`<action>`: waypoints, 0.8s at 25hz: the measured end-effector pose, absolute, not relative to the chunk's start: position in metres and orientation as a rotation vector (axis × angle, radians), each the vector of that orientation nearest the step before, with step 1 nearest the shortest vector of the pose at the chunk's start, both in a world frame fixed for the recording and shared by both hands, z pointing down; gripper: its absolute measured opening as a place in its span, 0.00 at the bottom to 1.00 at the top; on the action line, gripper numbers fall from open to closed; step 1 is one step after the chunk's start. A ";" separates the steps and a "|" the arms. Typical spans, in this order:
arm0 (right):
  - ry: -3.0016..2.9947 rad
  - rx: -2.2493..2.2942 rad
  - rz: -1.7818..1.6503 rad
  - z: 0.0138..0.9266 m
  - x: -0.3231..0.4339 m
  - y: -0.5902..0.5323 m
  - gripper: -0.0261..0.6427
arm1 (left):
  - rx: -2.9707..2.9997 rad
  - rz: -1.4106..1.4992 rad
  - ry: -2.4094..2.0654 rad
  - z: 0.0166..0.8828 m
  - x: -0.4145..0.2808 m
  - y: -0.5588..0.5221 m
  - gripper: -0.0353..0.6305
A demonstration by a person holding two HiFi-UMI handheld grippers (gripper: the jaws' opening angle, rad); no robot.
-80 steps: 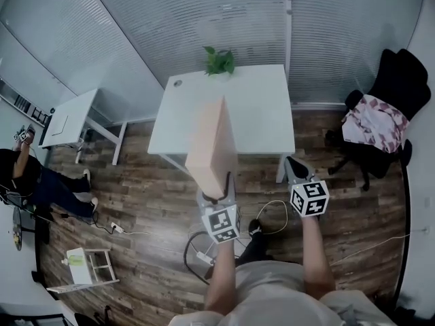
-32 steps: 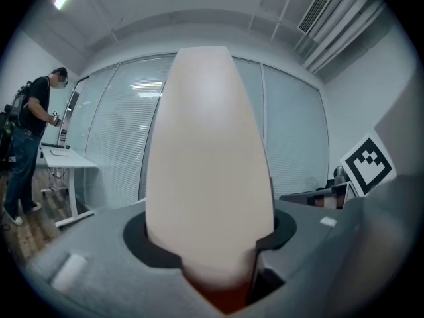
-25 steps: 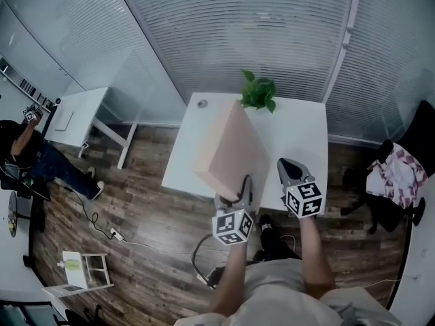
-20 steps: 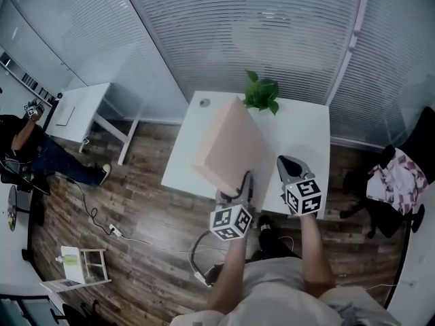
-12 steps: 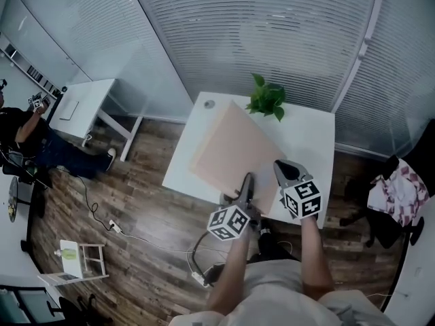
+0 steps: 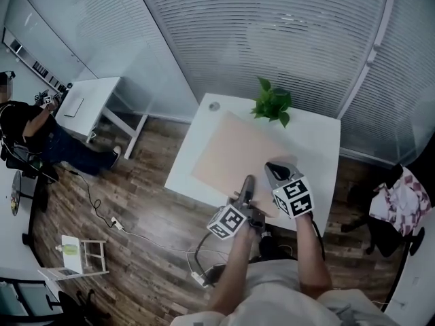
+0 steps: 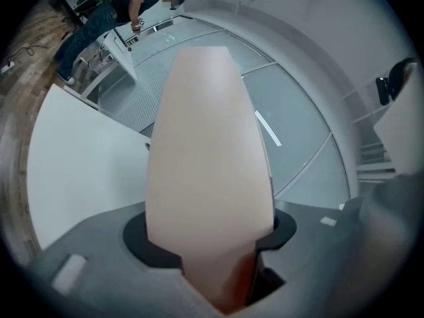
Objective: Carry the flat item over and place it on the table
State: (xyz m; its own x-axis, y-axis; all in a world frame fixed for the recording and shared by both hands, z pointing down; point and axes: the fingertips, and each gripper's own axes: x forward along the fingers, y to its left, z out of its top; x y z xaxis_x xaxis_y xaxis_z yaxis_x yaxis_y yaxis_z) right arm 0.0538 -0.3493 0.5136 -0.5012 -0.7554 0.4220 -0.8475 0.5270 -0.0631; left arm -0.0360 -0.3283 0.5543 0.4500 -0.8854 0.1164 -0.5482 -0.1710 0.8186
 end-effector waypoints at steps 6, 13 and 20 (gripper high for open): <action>-2.413 1.222 0.356 0.526 0.034 -0.359 0.04 | 1.781 -0.552 -1.156 0.564 -0.029 -0.334 0.47; -2.384 1.116 0.350 0.544 0.024 -0.365 0.04 | 1.681 -0.628 -1.137 0.578 -0.036 -0.338 0.47; -2.377 1.045 0.326 0.563 0.011 -0.373 0.04 | 1.614 -0.652 -1.162 0.591 -0.042 -0.345 0.47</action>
State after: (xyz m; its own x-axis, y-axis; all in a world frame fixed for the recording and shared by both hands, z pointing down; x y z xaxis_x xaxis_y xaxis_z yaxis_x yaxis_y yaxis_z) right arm 0.0115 -0.3734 0.5632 -0.5683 -0.6142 0.5476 -0.7389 0.6737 -0.0114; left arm -0.0418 -0.3449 0.5908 0.3923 -0.9119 0.1209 -0.3718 -0.0370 0.9276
